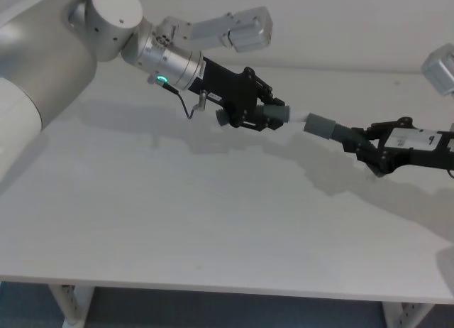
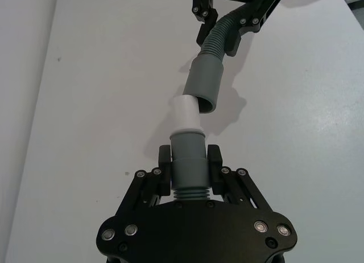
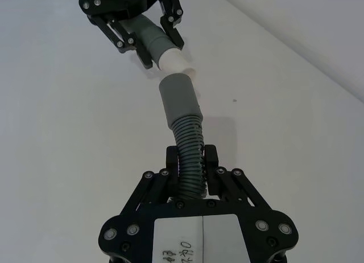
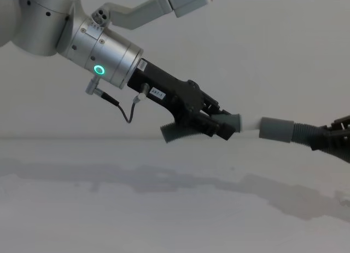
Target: Use both hands to pick up one end of the pipe from the table, align the ends, and insert them.
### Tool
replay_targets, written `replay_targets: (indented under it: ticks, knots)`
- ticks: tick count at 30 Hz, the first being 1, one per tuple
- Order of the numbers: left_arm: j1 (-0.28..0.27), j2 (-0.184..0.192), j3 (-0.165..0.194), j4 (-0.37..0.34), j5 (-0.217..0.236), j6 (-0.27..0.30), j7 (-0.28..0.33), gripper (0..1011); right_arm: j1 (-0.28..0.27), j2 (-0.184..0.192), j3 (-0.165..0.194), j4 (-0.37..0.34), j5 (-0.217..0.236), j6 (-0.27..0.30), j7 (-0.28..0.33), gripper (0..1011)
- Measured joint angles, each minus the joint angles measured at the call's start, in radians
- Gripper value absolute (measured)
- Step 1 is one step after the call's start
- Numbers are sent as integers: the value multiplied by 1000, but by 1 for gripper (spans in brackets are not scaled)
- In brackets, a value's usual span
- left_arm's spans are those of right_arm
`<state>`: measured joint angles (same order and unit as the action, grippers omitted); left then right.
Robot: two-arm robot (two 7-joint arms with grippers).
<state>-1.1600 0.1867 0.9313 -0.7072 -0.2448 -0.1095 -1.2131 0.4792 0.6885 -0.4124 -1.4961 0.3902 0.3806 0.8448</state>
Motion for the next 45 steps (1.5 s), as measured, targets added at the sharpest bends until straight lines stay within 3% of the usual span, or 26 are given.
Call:
replay_targets:
  ticks: [17,45]
  knots:
    - [-17,-19,-7,55,11,-25,-20,376,26,-7,-18,-1,19,32,-4,262]
    - [-18,-15,-19,49,26,-32,-19,376,55,-14,-47,13,40,63,-18,262]
